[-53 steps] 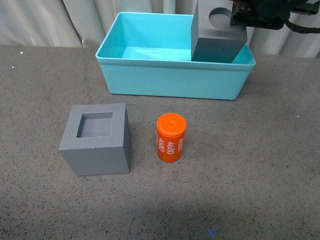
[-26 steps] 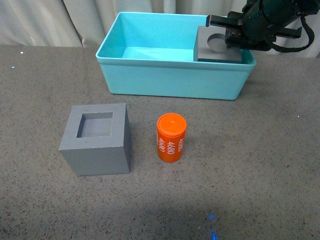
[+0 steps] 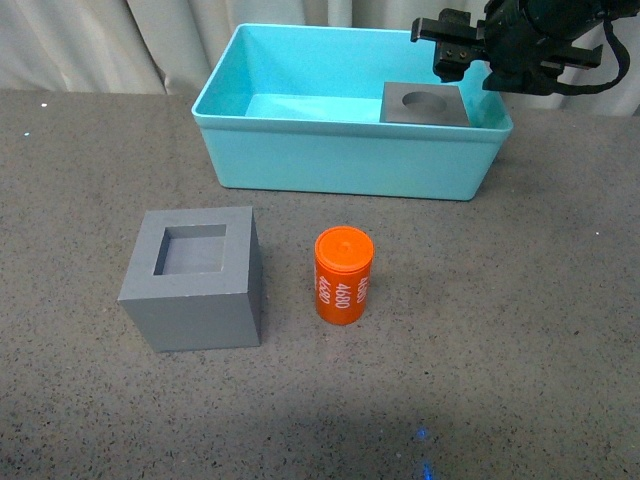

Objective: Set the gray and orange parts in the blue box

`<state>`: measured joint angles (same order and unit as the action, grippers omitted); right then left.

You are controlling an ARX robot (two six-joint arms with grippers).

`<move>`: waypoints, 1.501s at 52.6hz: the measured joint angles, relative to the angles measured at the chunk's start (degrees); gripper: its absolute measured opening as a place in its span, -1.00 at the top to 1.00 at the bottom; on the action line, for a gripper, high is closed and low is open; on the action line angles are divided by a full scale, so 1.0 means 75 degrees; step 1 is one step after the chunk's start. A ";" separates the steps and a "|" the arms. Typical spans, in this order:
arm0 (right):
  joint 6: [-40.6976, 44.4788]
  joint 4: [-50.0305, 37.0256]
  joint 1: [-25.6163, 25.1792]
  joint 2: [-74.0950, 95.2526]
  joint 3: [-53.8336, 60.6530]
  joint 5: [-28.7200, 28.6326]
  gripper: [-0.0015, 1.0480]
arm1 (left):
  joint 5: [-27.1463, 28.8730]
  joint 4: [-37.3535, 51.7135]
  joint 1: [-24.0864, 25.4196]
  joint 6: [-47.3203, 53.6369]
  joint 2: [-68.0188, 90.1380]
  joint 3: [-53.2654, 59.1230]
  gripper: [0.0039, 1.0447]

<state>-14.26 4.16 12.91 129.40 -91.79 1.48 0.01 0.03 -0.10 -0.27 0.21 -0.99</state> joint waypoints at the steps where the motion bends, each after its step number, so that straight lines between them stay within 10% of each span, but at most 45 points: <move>1: 0.0012 -0.0117 0.0000 -0.0082 0.0131 0.0000 -0.11 | -0.0003 0.0000 0.0000 0.0000 0.0000 0.0000 -0.88; 12: 0.0670 -0.2710 0.0009 -0.2229 0.2605 0.0268 -0.85 | 0.0000 0.0000 0.0000 0.0003 0.0000 0.0000 -0.88; 23: 0.1183 -0.4625 0.0108 -0.5144 0.6126 -0.0323 -0.81 | 0.0000 0.0000 0.0000 0.0000 0.0000 0.0000 -0.88; 41: 0.1378 -0.3448 0.0679 -0.7458 0.8693 -0.0458 -0.81 | 0.0000 0.0000 0.0000 0.0000 0.0000 0.0000 -0.88; 49: 0.1451 -0.3439 0.0676 -0.7460 0.8708 -0.0393 -0.81 | 0.2192 -0.0758 -0.0323 -0.1105 0.2020 -0.0632 -0.88; 61: 0.1478 -0.3436 0.0694 -0.7458 0.8711 -0.0408 -0.81 | 0.0903 0.2468 -0.0195 -0.1979 0.6741 -0.2063 -0.88; 79: 0.1478 -0.3436 0.0694 -0.7458 0.8711 -0.0411 -0.81 | -0.0117 0.2355 -0.0933 -0.2136 1.0870 -0.3815 -0.88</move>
<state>-3.18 -21.61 18.11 73.47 -26.46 -1.61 -0.86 17.69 -7.09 -16.29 81.73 -29.61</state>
